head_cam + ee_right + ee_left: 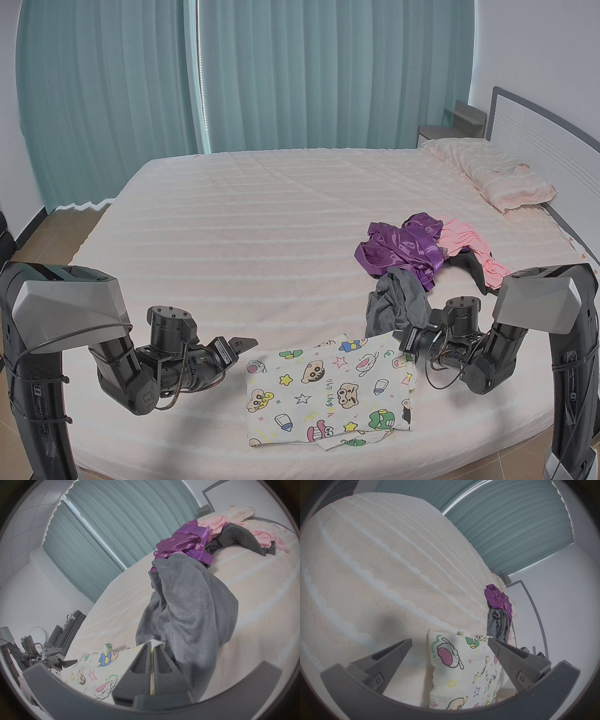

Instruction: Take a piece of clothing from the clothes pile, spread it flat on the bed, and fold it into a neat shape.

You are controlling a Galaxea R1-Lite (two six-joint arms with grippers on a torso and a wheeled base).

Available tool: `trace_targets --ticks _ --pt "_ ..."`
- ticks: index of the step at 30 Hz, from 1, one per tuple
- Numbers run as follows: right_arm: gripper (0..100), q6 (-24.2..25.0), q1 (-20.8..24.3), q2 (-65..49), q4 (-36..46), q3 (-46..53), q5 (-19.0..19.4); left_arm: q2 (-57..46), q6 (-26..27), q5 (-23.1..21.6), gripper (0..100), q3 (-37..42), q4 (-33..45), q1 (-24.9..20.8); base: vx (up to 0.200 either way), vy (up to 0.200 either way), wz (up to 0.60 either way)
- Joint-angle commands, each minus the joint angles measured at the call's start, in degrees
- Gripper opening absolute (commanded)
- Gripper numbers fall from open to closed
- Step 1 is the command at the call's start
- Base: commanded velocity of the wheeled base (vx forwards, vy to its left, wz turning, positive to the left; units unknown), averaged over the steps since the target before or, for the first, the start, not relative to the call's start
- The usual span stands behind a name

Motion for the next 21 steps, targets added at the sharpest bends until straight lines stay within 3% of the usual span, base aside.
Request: trace_targets --ticks 1,2,3,13,19,21 --pt "0 -0.02 0.07 0.06 0.07 0.25 0.02 0.11 -0.02 -0.02 100 0.01 -0.03 0.01 0.000 0.000 0.00" --pt "0 0.07 0.07 -0.20 -0.02 0.33 -0.07 0.02 -0.02 -0.02 100 0.01 -0.03 0.01 0.000 0.000 0.00" --pt "100 0.16 0.07 -0.38 -0.02 0.42 -0.07 0.02 -0.02 -0.02 100 0.01 -0.03 0.01 0.000 0.000 0.00" --pt "100 1.47 -0.28 -6.71 -2.13 3.15 -0.33 -0.25 -0.11 -0.11 100 0.53 -0.03 0.80 0.000 0.000 0.00" --pt "100 2.97 -0.20 -13.48 -3.27 8.07 -0.77 -0.25 -0.19 -0.19 100 0.18 -0.03 2.21 0.000 0.000 0.00" --pt "100 5.08 0.07 -19.63 -5.47 14.13 -0.86 -0.07 -0.19 -0.28 100 -0.08 -0.03 3.61 0.000 0.000 0.00"
